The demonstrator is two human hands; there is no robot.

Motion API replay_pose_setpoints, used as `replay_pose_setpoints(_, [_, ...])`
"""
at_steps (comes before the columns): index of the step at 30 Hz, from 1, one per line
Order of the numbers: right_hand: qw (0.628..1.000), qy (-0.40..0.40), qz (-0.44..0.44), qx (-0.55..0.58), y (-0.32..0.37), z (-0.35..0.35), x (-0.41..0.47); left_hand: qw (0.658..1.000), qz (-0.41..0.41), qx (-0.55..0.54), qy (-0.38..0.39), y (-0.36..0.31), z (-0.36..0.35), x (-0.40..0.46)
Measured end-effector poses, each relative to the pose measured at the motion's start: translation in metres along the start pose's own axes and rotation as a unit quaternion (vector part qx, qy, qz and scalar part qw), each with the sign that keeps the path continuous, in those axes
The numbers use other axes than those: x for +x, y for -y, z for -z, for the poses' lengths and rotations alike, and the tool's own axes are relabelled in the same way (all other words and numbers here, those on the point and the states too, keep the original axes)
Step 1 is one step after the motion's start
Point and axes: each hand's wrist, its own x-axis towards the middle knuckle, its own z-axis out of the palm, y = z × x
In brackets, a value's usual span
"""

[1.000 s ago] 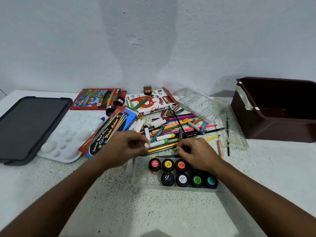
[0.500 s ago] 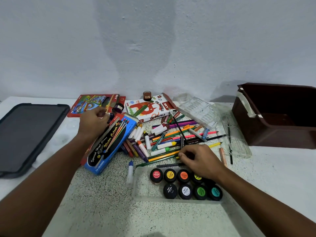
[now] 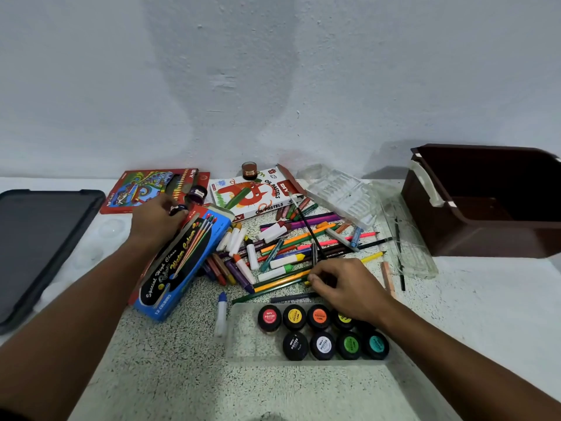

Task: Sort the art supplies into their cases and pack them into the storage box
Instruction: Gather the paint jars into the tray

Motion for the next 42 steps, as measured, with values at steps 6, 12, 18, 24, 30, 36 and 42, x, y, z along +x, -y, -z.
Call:
replay_pose_setpoints(6, [1.0, -0.003, 0.002, 0.001, 0.0, 0.0, 0.0, 0.999, -0.001, 0.0, -0.034, 0.005, -0.009, 0.0])
replay_pose_setpoints(12, [0.998, -0.009, -0.022, 0.051, -0.002, 0.001, -0.001, 0.99, -0.037, -0.089, -0.107, -0.004, 0.002, -0.005])
replay_pose_setpoints(18, [0.994, -0.039, -0.037, 0.092, -0.006, 0.01, -0.002, 0.972, -0.2, -0.117, -0.05, -0.031, 0.023, -0.051])
replay_pose_setpoints(24, [0.998, -0.041, -0.012, 0.056, -0.013, 0.01, -0.014, 0.927, -0.298, -0.147, 0.172, -0.052, 0.027, -0.125])
replay_pose_setpoints(30, [0.996, -0.062, -0.01, 0.06, -0.013, 0.006, -0.015, 0.859, -0.4, -0.077, 0.31, -0.055, 0.015, -0.163])
replay_pose_setpoints(36, [0.998, -0.048, -0.013, 0.041, -0.013, 0.006, -0.018, 0.848, -0.414, -0.043, 0.328, -0.058, 0.018, -0.171])
replay_pose_setpoints(42, [0.999, -0.043, -0.017, 0.027, -0.01, 0.007, -0.02, 0.852, -0.405, 0.011, 0.333, -0.057, 0.011, -0.178])
